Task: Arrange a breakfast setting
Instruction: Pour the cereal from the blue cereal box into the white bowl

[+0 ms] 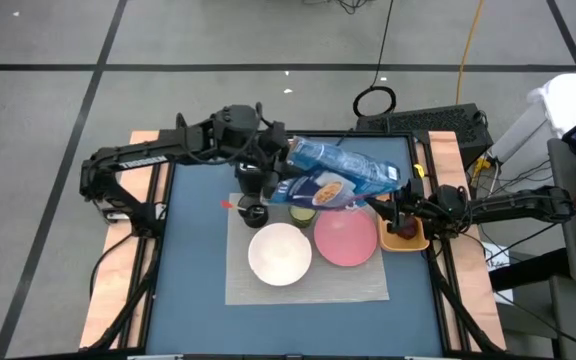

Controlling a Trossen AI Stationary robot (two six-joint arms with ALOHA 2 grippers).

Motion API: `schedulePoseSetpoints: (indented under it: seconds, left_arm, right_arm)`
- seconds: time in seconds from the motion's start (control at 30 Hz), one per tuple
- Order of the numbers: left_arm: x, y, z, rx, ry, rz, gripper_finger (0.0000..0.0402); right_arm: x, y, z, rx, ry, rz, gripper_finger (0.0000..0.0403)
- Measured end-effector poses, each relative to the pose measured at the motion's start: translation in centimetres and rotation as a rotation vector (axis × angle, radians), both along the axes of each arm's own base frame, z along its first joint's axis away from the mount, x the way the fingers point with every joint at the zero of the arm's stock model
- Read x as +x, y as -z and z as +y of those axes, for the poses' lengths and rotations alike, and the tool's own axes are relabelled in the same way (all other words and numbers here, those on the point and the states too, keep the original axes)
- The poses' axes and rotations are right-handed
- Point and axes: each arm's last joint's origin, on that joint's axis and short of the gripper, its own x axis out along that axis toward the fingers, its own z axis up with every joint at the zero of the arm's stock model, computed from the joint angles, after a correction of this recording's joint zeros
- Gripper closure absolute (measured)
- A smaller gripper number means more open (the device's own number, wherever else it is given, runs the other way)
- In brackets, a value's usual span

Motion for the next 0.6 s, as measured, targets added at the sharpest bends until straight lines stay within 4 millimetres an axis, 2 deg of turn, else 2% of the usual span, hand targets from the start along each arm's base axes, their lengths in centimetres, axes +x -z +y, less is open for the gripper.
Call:
schedulePoseSetpoints:
  seconds: [0.27, 0.6]
  left_arm:
    - [0.3, 0.5, -0.3, -0.083, -0.011, 0.04, 0.0247]
    - [0.0, 1.2, -2.9, -0.125, 0.06, 0.146, 0.0248]
  right_arm:
    - [0.0, 0.0, 0.0, -0.001, -0.003, -0.001, 0.0201]
    - [0.1, 0.1, 0.3, 0.018, -0.107, 0.007, 0.0203]
